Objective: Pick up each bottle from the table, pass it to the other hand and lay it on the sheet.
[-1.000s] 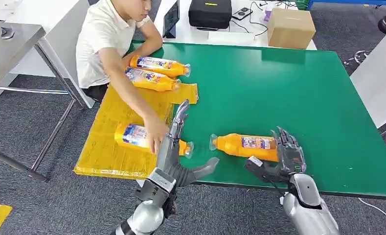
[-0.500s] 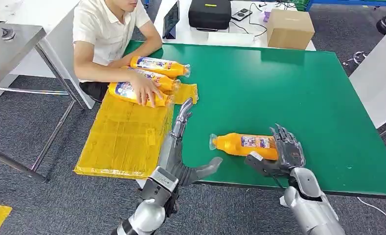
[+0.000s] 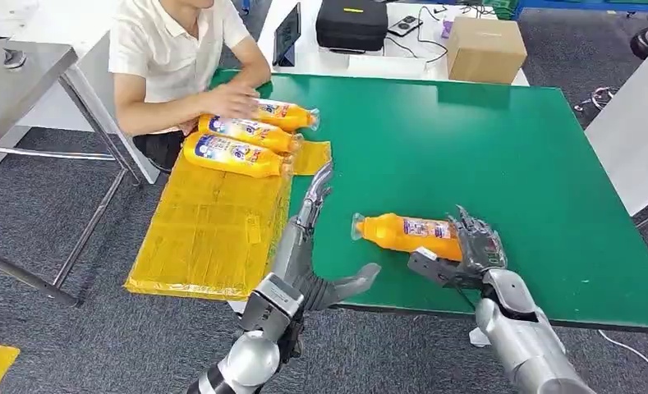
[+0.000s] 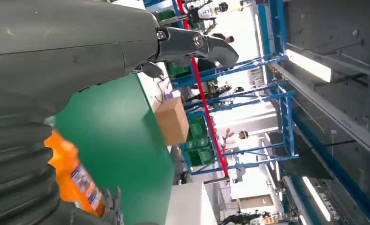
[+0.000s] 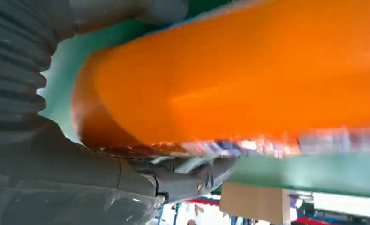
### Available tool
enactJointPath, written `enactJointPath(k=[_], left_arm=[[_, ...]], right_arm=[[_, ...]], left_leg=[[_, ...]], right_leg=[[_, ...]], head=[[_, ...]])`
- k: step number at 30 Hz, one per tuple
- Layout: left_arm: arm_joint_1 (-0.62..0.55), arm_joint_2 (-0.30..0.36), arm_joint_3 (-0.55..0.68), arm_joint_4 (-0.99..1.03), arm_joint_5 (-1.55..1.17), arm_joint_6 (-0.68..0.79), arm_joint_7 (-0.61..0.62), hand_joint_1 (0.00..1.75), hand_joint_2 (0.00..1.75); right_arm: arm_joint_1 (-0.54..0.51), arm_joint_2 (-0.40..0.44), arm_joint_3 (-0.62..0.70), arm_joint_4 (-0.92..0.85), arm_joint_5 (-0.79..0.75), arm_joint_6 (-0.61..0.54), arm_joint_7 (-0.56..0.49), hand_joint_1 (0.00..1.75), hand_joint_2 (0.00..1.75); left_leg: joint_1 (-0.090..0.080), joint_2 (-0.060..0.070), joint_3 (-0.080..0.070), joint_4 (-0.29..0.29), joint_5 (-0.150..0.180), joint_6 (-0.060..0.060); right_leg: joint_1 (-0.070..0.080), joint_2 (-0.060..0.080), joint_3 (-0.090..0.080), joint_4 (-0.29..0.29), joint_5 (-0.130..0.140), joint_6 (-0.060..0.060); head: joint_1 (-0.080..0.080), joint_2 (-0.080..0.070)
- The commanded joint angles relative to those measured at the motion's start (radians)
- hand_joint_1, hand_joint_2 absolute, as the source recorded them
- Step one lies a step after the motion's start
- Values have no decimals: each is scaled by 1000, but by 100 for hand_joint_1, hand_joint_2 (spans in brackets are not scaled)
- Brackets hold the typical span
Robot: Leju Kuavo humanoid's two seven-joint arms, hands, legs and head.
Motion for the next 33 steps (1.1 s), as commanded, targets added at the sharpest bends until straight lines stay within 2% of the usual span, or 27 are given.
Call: enactJointPath(k=[1,11,13,16,18,19,22,24,27,31,33], left_arm=[[-44,14,-28,42,11,-7,10,0,175],[-47,13,-22,39,12,-16,10,0,175],[-45,8,-13,41,21,-15,10,0,175],[-36,-3,4,55,97,-28,6,0,175],[-37,-2,5,66,107,-32,1,0,175],[-30,-7,15,80,141,-33,8,0,175],[10,-7,39,189,218,-3,21,0,175],[17,-1,34,236,251,-20,-35,0,175],[40,19,13,270,279,-40,-38,0,175],[117,70,11,253,356,-146,-10,0,175],[128,79,12,247,357,-151,-9,0,175]], right_arm=[[-1,-36,60,131,-18,72,-2,175,175],[25,-35,54,88,-54,47,-17,175,175],[41,-14,23,58,-123,16,-80,175,175],[72,30,-29,-26,-267,38,-191,175,175],[75,34,-24,-44,-270,44,-186,175,175],[84,49,-47,-72,-320,54,-196,175,175],[125,92,-84,-181,-389,-11,-221,175,175],[144,90,-69,-229,-394,-6,-198,175,175],[165,120,-82,-307,-465,-28,-239,175,175],[228,155,-88,-474,-567,-78,-273,175,175],[235,154,-81,-490,-569,-78,-271,175,175]], left_leg=[[1,-4,1,-1,1,-1],[2,-3,2,-1,1,-1],[1,-2,3,-1,0,-1],[1,-1,3,-1,0,-1],[1,0,4,-2,0,-1],[1,0,3,-1,0,-1],[2,4,5,-3,0,-2],[1,5,6,-3,0,-2],[1,5,3,-2,-1,-1],[3,6,2,-4,-1,-2],[2,6,0,-3,-2,-2]], right_leg=[[1,-3,4,-3,0,-2],[2,-3,5,-3,0,-2],[1,-2,4,-2,0,-1],[1,-1,4,-2,0,-1],[1,0,5,-2,0,-2],[1,1,4,-2,0,-1],[2,5,5,-3,1,-3],[1,5,5,-3,1,-2],[2,6,2,-2,0,-2],[2,7,2,-3,0,-2],[2,7,0,-1,0,-2]], head=[[0,0],[0,0],[0,0],[0,0],[0,0],[0,0],[0,0],[0,0],[-1,0],[0,0],[0,0]])
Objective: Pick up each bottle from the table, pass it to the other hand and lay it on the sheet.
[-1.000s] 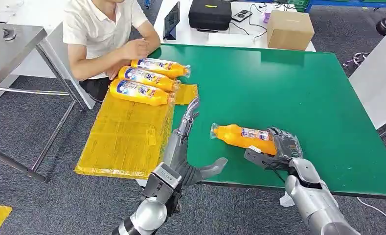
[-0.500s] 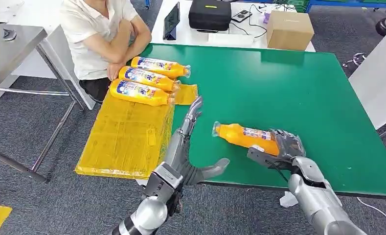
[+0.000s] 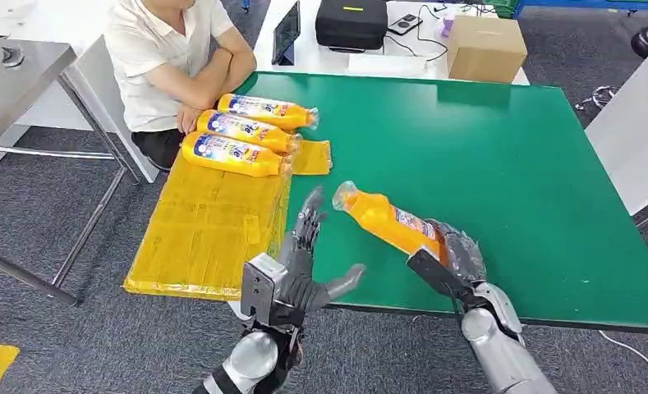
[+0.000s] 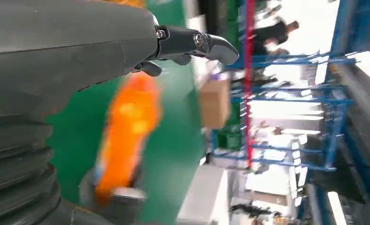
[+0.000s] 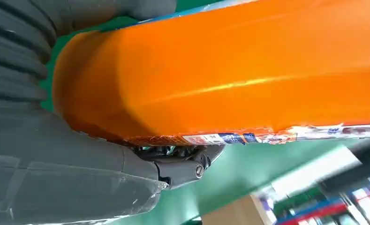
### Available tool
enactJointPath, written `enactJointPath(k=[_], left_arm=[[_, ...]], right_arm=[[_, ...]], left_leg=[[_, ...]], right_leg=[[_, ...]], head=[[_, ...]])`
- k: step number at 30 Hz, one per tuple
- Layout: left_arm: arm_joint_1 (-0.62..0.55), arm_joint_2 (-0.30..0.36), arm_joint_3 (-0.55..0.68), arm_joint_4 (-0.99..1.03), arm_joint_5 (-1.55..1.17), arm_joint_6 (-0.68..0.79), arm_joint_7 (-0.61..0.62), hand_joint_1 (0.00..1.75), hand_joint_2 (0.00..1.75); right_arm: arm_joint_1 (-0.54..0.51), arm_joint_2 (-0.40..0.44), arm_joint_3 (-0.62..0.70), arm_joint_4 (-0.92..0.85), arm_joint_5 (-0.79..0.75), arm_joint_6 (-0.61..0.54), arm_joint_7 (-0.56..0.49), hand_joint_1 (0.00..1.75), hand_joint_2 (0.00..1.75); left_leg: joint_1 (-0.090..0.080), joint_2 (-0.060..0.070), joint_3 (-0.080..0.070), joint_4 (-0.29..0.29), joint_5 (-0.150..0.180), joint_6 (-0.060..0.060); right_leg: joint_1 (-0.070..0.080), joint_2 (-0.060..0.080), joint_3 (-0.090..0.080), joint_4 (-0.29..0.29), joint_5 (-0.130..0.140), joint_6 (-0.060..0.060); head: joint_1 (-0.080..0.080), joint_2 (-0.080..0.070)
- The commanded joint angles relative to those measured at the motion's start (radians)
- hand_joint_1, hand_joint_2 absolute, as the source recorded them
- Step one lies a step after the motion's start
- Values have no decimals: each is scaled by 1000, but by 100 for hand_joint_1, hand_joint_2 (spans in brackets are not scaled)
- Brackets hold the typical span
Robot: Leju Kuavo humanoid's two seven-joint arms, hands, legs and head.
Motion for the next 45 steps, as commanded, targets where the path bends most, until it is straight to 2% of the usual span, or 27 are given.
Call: enactJointPath(k=[1,2,5,7,8,12,14,16,20,25,41,42,43,44,45], left_arm=[[99,79,10,79,80,-96,41,0,175],[114,82,25,64,117,-121,62,0,175],[154,85,74,-20,134,-100,-2,0,175],[160,84,90,-77,108,-36,-41,0,175],[160,79,97,-113,28,69,-134,0,175],[153,85,86,-134,38,73,-99,0,175],[151,83,89,-114,55,68,-95,0,175],[145,63,112,-130,64,75,-174,0,175],[110,64,101,-170,115,47,-143,0,175],[92,59,99,-141,204,-19,-81,0,175],[69,58,115,-141,236,-26,-104,0,175],[63,60,118,-144,229,-22,-113,175,175],[63,60,118,-144,229,-22,-113,175,175],[52,52,129,-148,220,-16,-126,175,175],[45,47,135,-151,213,-11,-126,175,175]], right_arm=[[84,82,-38,-257,-104,-50,-29,175,175],[90,87,-38,-271,-117,-56,-36,175,175],[96,107,-20,-282,-124,-66,-10,175,175],[95,132,-11,-275,-133,-89,-10,175,175],[102,155,-6,-278,-170,-100,-19,175,175],[108,177,26,-281,-179,-105,-24,175,175],[104,176,56,-272,-190,-82,-32,175,175],[95,191,127,-244,-185,-27,-47,175,175],[82,214,272,-219,-178,41,-88,175,175],[70,210,367,-215,-167,43,-93,175,175],[49,191,431,-205,-187,68,-104,171,175],[51,190,432,-203,-191,73,-103,164,175],[51,190,432,-203,-191,73,-103,164,175],[50,194,432,-194,-220,106,-93,154,175],[46,194,435,-186,-222,111,-93,154,175]], left_leg=[[0,3,1,-2,-1,-1],[0,3,1,-2,-1,-1],[0,3,-1,-1,-2,-1],[1,5,-2,0,-2,-2],[0,4,-4,0,-1,-1],[1,4,-3,0,-1,-2],[1,3,-3,0,-2,-2],[1,3,-4,-1,-1,-1],[1,6,-3,0,-2,-1],[1,2,-4,-1,-1,-1],[1,1,-4,-1,-1,-1],[0,1,-4,-1,0,-1],[0,0,-5,-1,0,-1],[0,0,-5,-1,0,-1],[1,0,-4,-1,0,-1]], right_leg=[[0,3,-1,-1,0,-2],[0,3,0,-2,-1,-2],[0,3,-2,-1,-1,-2],[1,5,-3,-1,0,-2],[0,4,-5,0,0,-2],[1,4,-5,0,0,-2],[1,3,-4,0,-1,-2],[0,3,-5,-1,0,-1],[1,6,-5,0,0,-2],[1,2,-5,0,0,-1],[1,1,-4,0,0,-2],[0,1,-5,0,0,-1],[0,0,-5,0,0,-1],[0,0,-5,0,0,-1],[0,0,-5,-1,0,-1]], head=[[0,0],[0,0],[0,0],[0,0],[0,0],[0,0],[0,0],[0,0],[1,0],[0,0],[0,0],[1,0],[1,0],[1,0],[1,0]])
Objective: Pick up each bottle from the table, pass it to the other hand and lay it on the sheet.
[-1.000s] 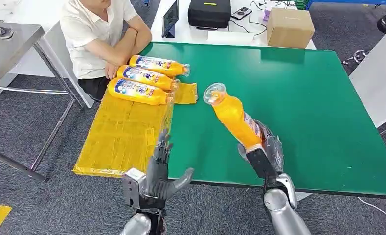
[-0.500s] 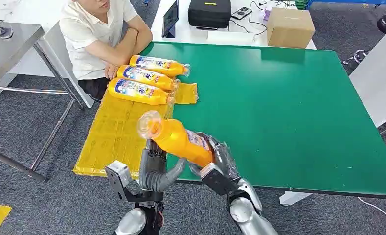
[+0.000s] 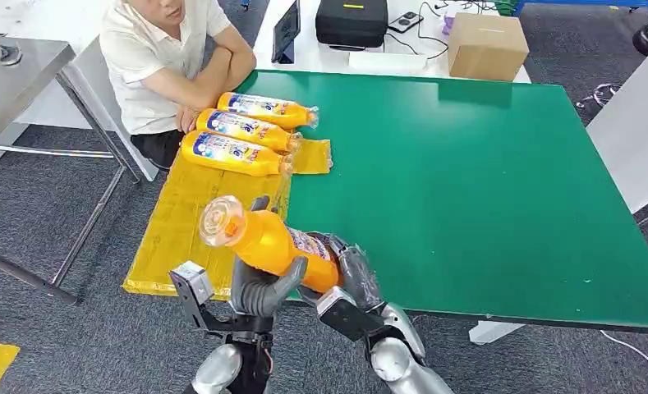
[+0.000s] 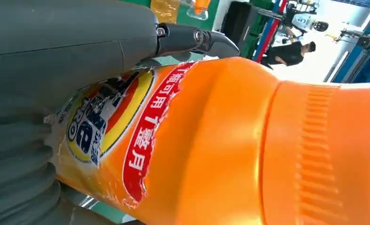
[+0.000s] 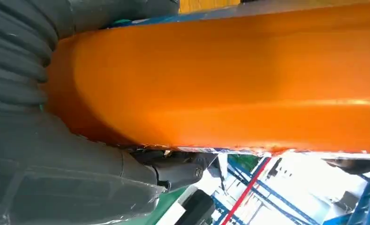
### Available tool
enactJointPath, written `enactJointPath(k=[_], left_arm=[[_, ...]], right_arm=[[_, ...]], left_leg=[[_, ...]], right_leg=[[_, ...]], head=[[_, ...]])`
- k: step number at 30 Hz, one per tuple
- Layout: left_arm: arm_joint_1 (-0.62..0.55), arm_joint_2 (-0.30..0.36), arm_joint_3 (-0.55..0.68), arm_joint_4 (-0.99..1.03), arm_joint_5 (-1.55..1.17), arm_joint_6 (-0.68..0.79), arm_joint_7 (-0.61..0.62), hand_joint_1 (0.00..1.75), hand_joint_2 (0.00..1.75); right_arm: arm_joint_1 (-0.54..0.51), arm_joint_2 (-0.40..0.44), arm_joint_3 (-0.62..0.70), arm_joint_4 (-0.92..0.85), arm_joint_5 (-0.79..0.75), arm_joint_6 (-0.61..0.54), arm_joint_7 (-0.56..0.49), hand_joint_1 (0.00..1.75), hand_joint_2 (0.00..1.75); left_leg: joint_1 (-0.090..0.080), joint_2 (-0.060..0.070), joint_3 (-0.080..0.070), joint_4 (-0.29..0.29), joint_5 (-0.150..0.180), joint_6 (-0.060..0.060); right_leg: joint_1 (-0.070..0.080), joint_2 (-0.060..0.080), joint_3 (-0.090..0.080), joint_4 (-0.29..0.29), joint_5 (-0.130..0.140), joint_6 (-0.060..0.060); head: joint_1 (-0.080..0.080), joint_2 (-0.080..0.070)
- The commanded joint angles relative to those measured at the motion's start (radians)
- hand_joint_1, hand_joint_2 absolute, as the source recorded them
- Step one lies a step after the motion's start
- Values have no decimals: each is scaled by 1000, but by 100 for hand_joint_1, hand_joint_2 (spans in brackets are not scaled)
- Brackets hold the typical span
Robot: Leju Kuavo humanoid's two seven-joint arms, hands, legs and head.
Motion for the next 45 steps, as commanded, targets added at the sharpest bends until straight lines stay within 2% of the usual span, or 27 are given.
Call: enactJointPath(k=[1,2,3,10,11,12,13,15,18,20,22,23,24,25,26,27,28,29,30,31,32,33,45], left_arm=[[-76,1,26,16,-30,21,-28,175,175],[-76,-1,28,17,-32,25,-27,175,175],[-77,-1,31,17,-36,28,-27,175,175],[-65,8,37,17,-42,30,-29,175,175],[-65,8,37,17,-42,30,-29,175,175],[-62,10,39,11,-43,27,-31,175,175],[-60,11,42,6,-43,26,-32,175,175],[-51,16,64,-14,-42,23,-32,175,175],[-55,20,88,-23,-32,9,-29,175,175],[-52,17,121,-31,-40,25,-30,175,175],[-45,12,170,-42,-89,114,-38,175,175],[-42,16,178,-51,-89,116,-35,175,175],[-32,-3,225,-65,-88,159,-39,175,175],[-29,-7,243,-73,-79,175,-32,175,175],[-27,-11,272,-88,-64,195,-18,175,175],[-30,-10,286,-90,-62,208,-14,175,175],[-66,0,291,-47,-136,297,-34,175,175],[-106,-49,391,67,-388,313,-99,175,175],[-142,-88,476,145,-641,313,-110,175,175],[-173,-96,540,218,-874,313,-79,175,175],[-206,-58,508,298,-1104,313,35,175,175],[-218,-37,492,320,-1114,313,36,175,175],[-214,-40,499,313,-1146,313,58,175,175]], right_arm=[[-61,-23,69,86,-44,62,14,154,175],[-60,-21,66,88,-50,64,15,141,175],[-57,-19,62,91,-66,77,14,110,175],[-42,-22,52,92,-100,105,13,110,175],[-42,-22,52,92,-100,105,13,77,175],[-41,-26,54,85,-89,95,11,0,175],[-38,-26,55,84,-75,79,10,0,175],[-18,-22,67,53,-119,142,0,0,175],[-5,-24,88,43,-115,153,-1,0,175],[17,-12,64,46,-48,30,-31,0,175],[58,10,21,-3,67,-226,-86,0,175],[66,4,30,-21,71,-233,-81,0,175],[121,68,-116,-86,248,-428,-128,0,175],[155,114,-203,-125,292,-428,-168,0,175],[200,164,-316,-243,461,-428,-168,0,0],[210,157,-309,-294,454,-428,-168,0,0],[228,150,-306,-442,477,-428,-168,0,0],[237,153,-305,-497,478,-428,-168,0,0],[241,153,-300,-525,469,-428,-168,0,0],[241,154,-299,-534,435,-428,-168,0,0],[234,152,-291,-533,393,-428,-168,0,0],[228,151,-295,-531,383,-428,-168,0,0],[223,148,-292,-529,363,-428,-168,0,0]], left_leg=[[0,0,1,0,0,-1],[0,0,1,0,0,0],[1,0,2,0,0,-1],[1,-1,2,0,0,-1],[0,0,1,-1,0,-1],[1,-1,3,-1,0,-1],[1,-1,2,-1,0,-1],[1,-1,3,-1,0,-1],[1,0,3,-1,-1,-1],[0,0,1,-1,0,-1],[1,-1,2,-1,0,-1],[0,-1,1,-1,0,-1],[1,0,2,-1,-1,-1],[1,1,1,0,-1,-1],[0,-1,-1,1,0,-1],[1,-1,0,1,-1,-2],[0,-1,-2,2,-1,-1],[0,-1,-3,1,0,-1],[1,-1,-1,2,-1,-1],[0,-4,-1,1,0,-1],[0,-4,-1,0,1,-1],[1,-5,0,0,1,-1],[0,-1,2,-1,1,-2]], right_leg=[[1,0,1,0,0,-1],[0,0,1,0,0,-1],[1,0,2,0,0,-2],[1,0,2,-1,0,-1],[0,0,1,-1,0,-1],[1,0,3,-1,0,-2],[1,0,2,-1,0,-2],[1,0,3,-1,0,-2],[1,0,3,-1,0,-2],[1,1,1,-1,0,-1],[1,0,2,-1,0,-2],[0,0,1,-1,0,-1],[1,0,2,-1,-1,-2],[1,1,1,0,-1,-2],[0,-1,-2,2,-1,-1],[1,0,-1,2,-2,-2],[0,-1,-2,3,-2,-2],[0,0,-3,2,-1,-1],[1,0,-2,2,-1,-2],[0,-3,-1,2,-1,-2],[0,-3,-1,1,0,-1],[1,-4,1,0,0,-2],[1,-2,1,-1,1,-5]], head=[[0,0],[0,0],[0,0],[0,0],[0,0],[0,0],[0,0],[0,0],[0,0],[0,0],[0,0],[0,0],[1,0],[0,0],[0,0],[0,0],[1,0],[0,0],[0,0],[0,0],[0,0],[0,0],[0,0]])
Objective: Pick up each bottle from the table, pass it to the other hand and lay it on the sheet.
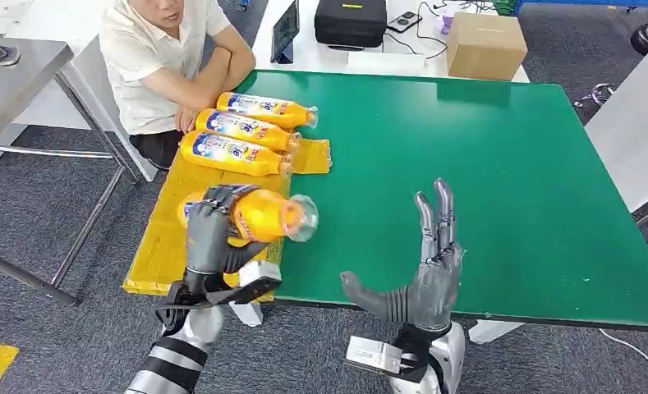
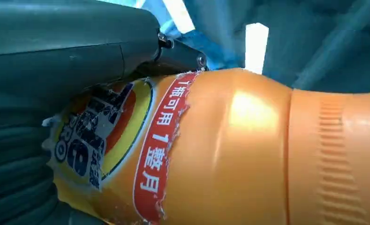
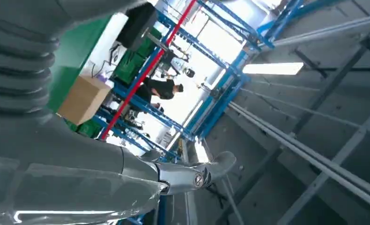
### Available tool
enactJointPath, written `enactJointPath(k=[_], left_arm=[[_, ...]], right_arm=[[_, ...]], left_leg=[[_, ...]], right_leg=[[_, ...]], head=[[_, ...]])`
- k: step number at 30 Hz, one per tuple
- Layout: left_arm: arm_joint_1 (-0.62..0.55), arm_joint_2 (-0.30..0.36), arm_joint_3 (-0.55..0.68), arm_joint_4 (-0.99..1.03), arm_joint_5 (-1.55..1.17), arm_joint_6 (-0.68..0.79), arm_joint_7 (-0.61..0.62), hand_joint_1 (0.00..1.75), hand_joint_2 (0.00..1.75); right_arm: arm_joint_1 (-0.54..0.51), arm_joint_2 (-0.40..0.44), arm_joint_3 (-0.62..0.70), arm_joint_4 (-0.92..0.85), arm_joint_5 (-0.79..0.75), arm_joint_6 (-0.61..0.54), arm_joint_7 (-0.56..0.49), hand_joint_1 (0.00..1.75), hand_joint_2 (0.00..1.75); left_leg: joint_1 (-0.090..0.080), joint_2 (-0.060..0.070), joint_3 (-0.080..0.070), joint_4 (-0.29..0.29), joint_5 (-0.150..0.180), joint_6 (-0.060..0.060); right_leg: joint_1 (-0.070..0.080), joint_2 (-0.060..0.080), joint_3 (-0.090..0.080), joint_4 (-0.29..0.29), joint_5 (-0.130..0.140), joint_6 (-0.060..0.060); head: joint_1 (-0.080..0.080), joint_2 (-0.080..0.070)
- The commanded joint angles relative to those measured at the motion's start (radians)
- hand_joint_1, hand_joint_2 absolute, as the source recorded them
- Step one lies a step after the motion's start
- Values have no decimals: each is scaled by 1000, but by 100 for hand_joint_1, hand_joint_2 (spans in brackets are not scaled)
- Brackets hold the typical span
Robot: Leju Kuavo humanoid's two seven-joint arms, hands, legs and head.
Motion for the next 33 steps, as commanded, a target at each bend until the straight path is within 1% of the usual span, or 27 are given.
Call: enactJointPath(k=[1,2,3,4,5,6,7,8,9,10,11,12,14,15,16,18,19,22,33], left_arm=[[-73,-6,43,121,67,3,63,175,175],[-107,5,44,180,-60,-11,104,175,175],[-121,32,1,199,-102,0,160,175,175],[-134,48,-24,219,-148,-6,198,175,175],[-148,65,-57,237,-205,-47,253,175,175],[-164,87,-96,260,-248,-119,327,175,175],[-198,125,-158,320,-392,-157,443,175,175],[-220,133,-179,352,-447,-178,485,175,175],[-234,125,-161,382,-428,-213,498,175,175],[-260,121,-155,427,-411,-274,502,175,175],[-279,119,-152,458,-398,-314,504,175,175],[-302,115,-141,497,-373,-362,505,175,175],[-366,121,-160,600,-374,-464,526,175,175],[-382,124,-165,623,-376,-486,532,175,175],[-419,122,-168,693,-363,-570,546,175,175],[-455,125,-179,760,-360,-615,547,175,175],[-463,126,-181,774,-362,-621,550,175,175],[-464,129,-181,775,-362,-622,550,175,175],[-464,129,-181,775,-362,-622,550,175,175]], right_arm=[[-11,-6,-33,-12,-49,-2,-2,0,0],[-15,-5,-15,30,-81,-2,-2,0,0],[-24,-28,0,75,-124,-2,-2,0,0],[-29,-34,9,96,-163,-2,-2,0,0],[-35,-49,19,120,-178,-2,-2,0,0],[-38,-65,36,142,-219,-2,-2,0,0],[-44,-92,64,165,-278,-2,-2,0,0],[-51,-111,85,173,-308,-2,-2,0,0],[-53,-118,90,179,-326,1,-2,0,0],[-53,-120,91,182,-338,19,-2,0,0],[-56,-120,92,188,-347,38,-2,0,175],[-58,-116,89,194,-361,55,-2,0,175],[-72,-113,92,215,-371,69,-2,0,175],[-75,-111,92,220,-380,77,-2,0,175],[-85,-108,94,234,-400,96,-2,0,175],[-99,-105,99,260,-409,101,-2,0,175],[-103,-105,102,267,-413,104,-2,0,175],[-104,-105,102,268,-414,104,-2,0,175],[-104,-105,102,268,-414,104,-2,0,175]], left_leg=[[1,-2,1,0,0,-1],[0,-2,1,-1,0,0],[1,-2,2,-1,0,-1],[1,-1,1,-1,0,-1],[1,0,2,-1,0,-1],[2,0,3,-2,0,-1],[2,-2,2,-2,1,-1],[2,-1,2,-2,1,-1],[2,-1,4,-3,1,-1],[2,-1,2,-2,1,-1],[2,0,1,-1,1,-1],[2,0,2,-2,1,-1],[3,2,6,-4,1,-2],[2,-1,1,-1,1,-1],[2,-1,2,-2,1,-1],[3,-1,2,-2,1,-2],[2,0,1,-1,1,-1],[2,3,6,-3,1,-2],[2,2,3,-1,1,-2]], right_leg=[[1,-1,2,-1,0,-2],[1,-2,1,0,-1,-1],[2,-2,3,-1,-1,-2],[2,0,2,-1,0,-1],[2,0,2,-1,0,-1],[3,1,4,-3,1,-2],[2,-1,4,-3,0,-1],[2,0,3,-2,0,-1],[3,0,5,-4,1,-2],[2,0,4,-2,0,-1],[2,0,3,-2,0,-1],[3,1,4,-2,1,-2],[4,3,7,-5,2,-4],[3,-1,3,-1,0,-2],[3,-1,4,-2,0,-2],[3,0,4,-2,0,-3],[3,1,3,-1,0,-2],[3,4,6,-3,1,-3],[3,3,4,0,0,-1]], head=[[0,0],[0,0],[0,0],[0,0],[0,0],[0,0],[0,0],[0,0],[0,0],[0,0],[0,0],[0,0],[0,0],[0,0],[0,0],[0,0],[0,0],[0,0],[0,0]])
